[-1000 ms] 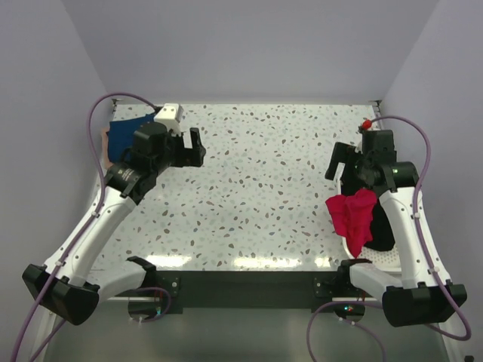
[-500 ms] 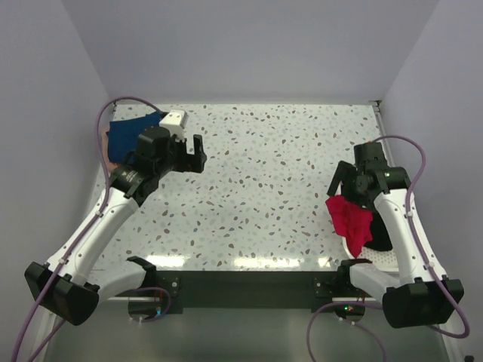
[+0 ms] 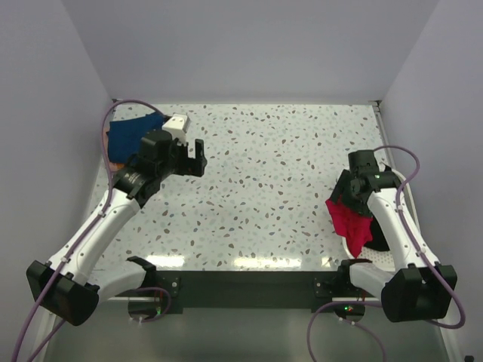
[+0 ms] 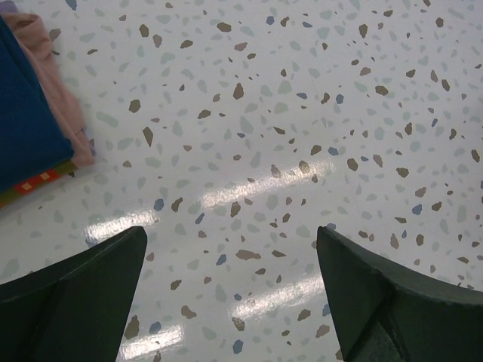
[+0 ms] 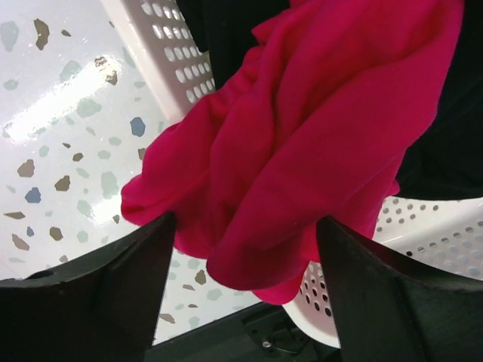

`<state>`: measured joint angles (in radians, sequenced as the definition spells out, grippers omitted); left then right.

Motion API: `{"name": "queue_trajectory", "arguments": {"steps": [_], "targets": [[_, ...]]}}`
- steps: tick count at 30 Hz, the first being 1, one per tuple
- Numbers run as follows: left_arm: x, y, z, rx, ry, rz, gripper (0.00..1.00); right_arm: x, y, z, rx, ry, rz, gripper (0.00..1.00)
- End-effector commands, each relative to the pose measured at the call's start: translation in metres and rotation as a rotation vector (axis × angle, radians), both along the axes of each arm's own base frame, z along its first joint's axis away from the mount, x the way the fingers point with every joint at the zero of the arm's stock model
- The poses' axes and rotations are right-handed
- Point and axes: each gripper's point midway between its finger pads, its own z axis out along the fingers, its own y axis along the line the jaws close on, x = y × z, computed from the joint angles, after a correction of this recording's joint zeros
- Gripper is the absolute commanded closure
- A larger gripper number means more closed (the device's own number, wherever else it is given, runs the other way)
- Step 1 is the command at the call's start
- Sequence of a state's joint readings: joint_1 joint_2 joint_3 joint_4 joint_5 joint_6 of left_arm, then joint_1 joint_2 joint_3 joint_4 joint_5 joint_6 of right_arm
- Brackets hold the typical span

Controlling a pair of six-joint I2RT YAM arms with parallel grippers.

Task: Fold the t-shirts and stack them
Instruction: Grab the tshirt from the pile

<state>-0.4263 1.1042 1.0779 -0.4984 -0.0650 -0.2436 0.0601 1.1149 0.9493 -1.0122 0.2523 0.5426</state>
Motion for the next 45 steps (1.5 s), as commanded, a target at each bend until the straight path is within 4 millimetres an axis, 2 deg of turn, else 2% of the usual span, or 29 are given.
{"name": "queue_trajectory", "arguments": {"steps": [1, 3, 4, 6, 7, 8, 9, 10, 11, 13, 15, 16, 18, 19, 21, 22, 24, 25, 27, 28, 30, 31, 34, 36, 37, 40, 42, 44, 45], "targets": [[0.004, 0.004, 0.012, 0.006, -0.066, 0.002, 0.0, 0.011, -0.009, -0.001, -0.021, -0.048, -0.064, 0.24], [0.004, 0.005, 0.011, 0.008, -0.07, 0.005, 0.0, 0.01, -0.012, -0.003, -0.032, -0.045, -0.071, 0.34], [0.004, 0.005, 0.009, 0.014, -0.072, 0.0, 0.0, 0.007, -0.015, -0.003, -0.042, -0.043, -0.081, 0.45], [0.005, 0.005, 0.009, 0.02, -0.078, -0.004, 0.0, 0.006, -0.017, 0.0, -0.05, -0.048, -0.088, 0.57], [0.006, 0.006, 0.008, 0.036, -0.082, -0.009, 0.0, 0.003, -0.018, 0.004, -0.055, -0.053, -0.089, 0.68], [0.008, 0.006, 0.008, 0.045, -0.087, -0.01, 0.0, 0.002, -0.021, 0.009, -0.069, -0.064, -0.098, 0.74], [0.01, 0.006, 0.008, 0.053, -0.091, -0.011, 0.0, 0.001, -0.023, 0.012, -0.078, -0.072, -0.104, 0.89], [0.011, 0.008, 0.008, 0.071, -0.099, -0.012, 0.0, -0.004, -0.025, 0.018, -0.088, -0.085, -0.111, 0.97], [0.014, 0.009, 0.008, 0.076, -0.108, -0.008, 0.0, -0.004, -0.028, 0.025, -0.101, -0.107, -0.12, 1.0], [0.016, 0.009, 0.004, 0.088, -0.12, -0.011, 0.0, -0.008, -0.03, 0.036, -0.107, -0.131, -0.125, 1.0], [0.019, 0.008, 0.0, 0.087, -0.131, -0.014, 0.0, -0.006, -0.031, 0.063, -0.106, -0.212, -0.122, 1.0], [0.02, 0.008, -0.001, 0.086, -0.131, -0.015, 0.0, -0.004, -0.032, 0.086, -0.112, -0.263, -0.122, 1.0], [0.022, 0.007, -0.006, 0.086, -0.137, -0.018, 0.0, -0.005, -0.039, 0.116, -0.155, -0.327, -0.11, 1.0], [0.023, 0.006, -0.008, 0.089, -0.138, -0.023, 0.0, -0.004, -0.041, 0.146, -0.169, -0.392, -0.106, 1.0], [0.024, 0.006, -0.011, 0.083, -0.154, -0.026, 0.0, -0.003, -0.05, 0.175, -0.229, -0.433, -0.08, 1.0], [0.024, 0.005, -0.009, 0.073, -0.17, -0.037, 0.0, -0.003, -0.051, 0.205, -0.242, -0.495, -0.079, 1.0], [0.023, 0.005, -0.013, 0.059, -0.167, -0.043, 0.0, 0.002, -0.053, 0.229, -0.268, -0.523, -0.051, 1.0], [0.022, 0.004, -0.014, 0.052, -0.167, -0.053, 0.0, 0.004, -0.05, 0.256, -0.257, -0.595, -0.038, 1.0], [0.021, 0.005, -0.016, 0.049, -0.162, -0.05, 0.0, 0.011, -0.045, 0.279, -0.249, -0.649, -0.001, 1.0], [0.021, 0.006, -0.015, 0.046, -0.165, -0.048, 0.0, 0.019, -0.038, 0.302, -0.22, -0.723, 0.03, 1.0], [0.02, 0.008, -0.014, 0.041, -0.167, -0.042, 0.0, 0.027, -0.03, 0.324, -0.203, -0.79, 0.071, 1.0], [0.019, 0.008, -0.015, 0.038, -0.166, -0.043, 0.0, 0.036, -0.027, 0.345, -0.194, -0.858, 0.084, 1.0], [0.018, 0.008, -0.012, 0.026, -0.172, -0.047, 0.0, 0.052, -0.008, 0.385, -0.14, -0.987, 0.168, 1.0], [0.016, 0.007, -0.01, 0.018, -0.176, -0.052, 0.0, 0.06, 0.012, 0.405, -0.077, -1.059, 0.258, 1.0], [0.016, 0.006, -0.01, 0.013, -0.176, -0.055, 0.0, 0.06, 0.02, 0.425, -0.051, -1.133, 0.292, 1.0], [0.015, 0.007, -0.007, 0.007, -0.185, -0.052, 0.0, 0.072, 0.052, 0.447, 0.082, -1.225, 0.409, 1.0], [0.014, 0.004, -0.006, -0.006, -0.184, -0.066, 0.0, 0.078, 0.075, 0.448, 0.195, -1.24, 0.489, 1.0], [0.014, 0.005, -0.007, -0.007, -0.182, -0.066, 0.0, 0.091, 0.088, 0.438, 0.25, -1.23, 0.526, 1.0], [0.014, 0.004, -0.007, -0.01, -0.183, -0.068, 0.0, 0.091, 0.102, 0.433, 0.28, -1.216, 0.563, 1.0]]}}
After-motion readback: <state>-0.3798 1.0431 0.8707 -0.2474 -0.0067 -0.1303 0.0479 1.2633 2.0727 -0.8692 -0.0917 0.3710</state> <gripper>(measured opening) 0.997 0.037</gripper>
